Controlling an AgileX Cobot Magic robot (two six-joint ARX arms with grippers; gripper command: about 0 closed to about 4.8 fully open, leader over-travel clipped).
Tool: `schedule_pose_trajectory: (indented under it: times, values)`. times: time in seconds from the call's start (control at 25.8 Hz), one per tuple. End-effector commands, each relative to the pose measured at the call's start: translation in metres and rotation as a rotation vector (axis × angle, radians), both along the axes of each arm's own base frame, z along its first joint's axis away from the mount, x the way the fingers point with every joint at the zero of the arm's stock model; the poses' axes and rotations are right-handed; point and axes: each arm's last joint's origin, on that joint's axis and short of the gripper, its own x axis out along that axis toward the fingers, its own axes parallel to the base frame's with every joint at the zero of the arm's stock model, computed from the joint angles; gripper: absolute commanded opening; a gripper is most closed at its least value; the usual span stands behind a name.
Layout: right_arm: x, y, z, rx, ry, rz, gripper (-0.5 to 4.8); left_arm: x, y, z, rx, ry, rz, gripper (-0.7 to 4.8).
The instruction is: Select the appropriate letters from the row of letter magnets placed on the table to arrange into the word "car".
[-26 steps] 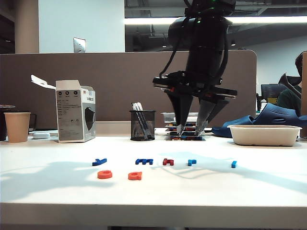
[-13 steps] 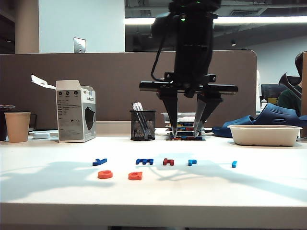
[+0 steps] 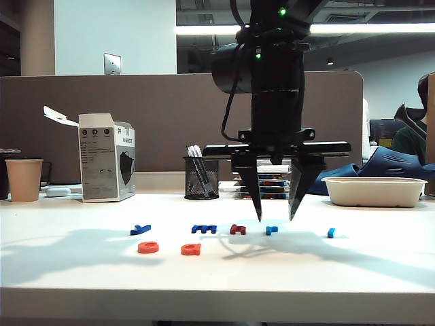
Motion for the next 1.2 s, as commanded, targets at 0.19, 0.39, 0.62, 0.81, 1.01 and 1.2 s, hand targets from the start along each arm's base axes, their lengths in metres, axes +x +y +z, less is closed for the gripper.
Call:
schedule_pose_trajectory:
  times: [0.19,0.39,0.62,0.81,1.01,1.2]
  values:
    - [0.006,0.005,0.004,0.063,-0.080,-0.029,1.56,-0.001,0.000,0.003,-0.006,-0.015,-0.001,-0.06]
    - [0.006,0.005,0.002,0.070,-0.080,-0.052,1.56,-0.001,0.000,0.003,-0.006,-0.015,-0.001,-0.06]
    - [0.003,0.003,-0.005,0.063,-0.062,-0.076,1.56,-0.001,0.000,0.003,-0.006,-0.015,-0.001,-0.06]
    - [0.003,0.002,-0.008,0.045,-0.079,-0.085,1.56,-0.001,0.000,0.003,-0.006,-0.015,-0.001,-0.06]
    - [0.004,0.003,-0.007,0.056,-0.091,-0.085,1.56,-0.001,0.000,0.003,-0.006,-0.015,-0.001,-0.06]
    - [0.005,0.003,-0.009,0.054,-0.090,-0.085,1.47,-0.001,0.000,0.003,-0.006,-0.015,-0.001,-0.06]
